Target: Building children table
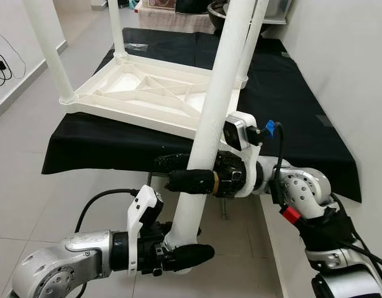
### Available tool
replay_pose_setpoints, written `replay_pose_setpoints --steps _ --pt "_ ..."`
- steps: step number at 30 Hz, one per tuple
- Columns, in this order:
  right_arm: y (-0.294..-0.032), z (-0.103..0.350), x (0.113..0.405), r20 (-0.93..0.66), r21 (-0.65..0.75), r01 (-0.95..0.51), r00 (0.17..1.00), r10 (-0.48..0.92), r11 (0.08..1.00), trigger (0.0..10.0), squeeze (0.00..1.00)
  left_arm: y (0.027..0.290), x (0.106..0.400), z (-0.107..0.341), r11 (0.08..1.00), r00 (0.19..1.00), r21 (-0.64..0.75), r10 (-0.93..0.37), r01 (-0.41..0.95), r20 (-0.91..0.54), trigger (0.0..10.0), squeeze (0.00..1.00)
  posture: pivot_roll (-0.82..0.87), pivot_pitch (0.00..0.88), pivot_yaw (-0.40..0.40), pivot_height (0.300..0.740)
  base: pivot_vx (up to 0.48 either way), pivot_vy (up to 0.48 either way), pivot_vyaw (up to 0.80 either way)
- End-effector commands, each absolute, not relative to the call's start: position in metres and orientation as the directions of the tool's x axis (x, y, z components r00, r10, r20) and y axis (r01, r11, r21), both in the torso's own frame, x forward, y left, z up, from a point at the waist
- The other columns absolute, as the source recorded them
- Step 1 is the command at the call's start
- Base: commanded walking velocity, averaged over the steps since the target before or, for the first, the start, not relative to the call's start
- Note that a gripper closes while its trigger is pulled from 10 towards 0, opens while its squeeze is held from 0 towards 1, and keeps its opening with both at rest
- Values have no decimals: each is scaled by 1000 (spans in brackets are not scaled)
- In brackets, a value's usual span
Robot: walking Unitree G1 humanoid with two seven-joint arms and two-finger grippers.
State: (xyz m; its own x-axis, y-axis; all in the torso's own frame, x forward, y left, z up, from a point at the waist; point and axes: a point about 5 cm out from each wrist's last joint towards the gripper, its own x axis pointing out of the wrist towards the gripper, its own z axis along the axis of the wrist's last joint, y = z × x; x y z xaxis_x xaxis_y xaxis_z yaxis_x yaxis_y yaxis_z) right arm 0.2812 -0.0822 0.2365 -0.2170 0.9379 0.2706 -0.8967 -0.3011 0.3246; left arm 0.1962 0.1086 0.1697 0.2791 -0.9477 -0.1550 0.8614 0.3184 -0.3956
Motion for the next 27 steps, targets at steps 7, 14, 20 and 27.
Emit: replay_pose_setpoints --steps 7,14,20,27 --pt "-80 241 277 287 310 -882 -271 919 -356 0 0 110 194 168 326 278 -408 -945 853 -174 10000 0 118 119 -75 740 0 0 0" --pt "-80 242 276 289 309 -877 -281 915 -367 0 0 110 192 161 338 261 -434 -938 835 -229 10000 0 116 114 -79 740 0 0 0" --pt "-82 242 276 287 307 -879 -279 916 -364 0 0 111 189 157 337 247 -414 -934 845 -257 10000 1000 117 104 -79 740 0 0 0" --pt "-84 242 279 289 302 -887 -265 920 -350 0 0 116 191 154 377 282 -393 -918 839 -277 10000 1000 120 100 -81 740 0 0 0"
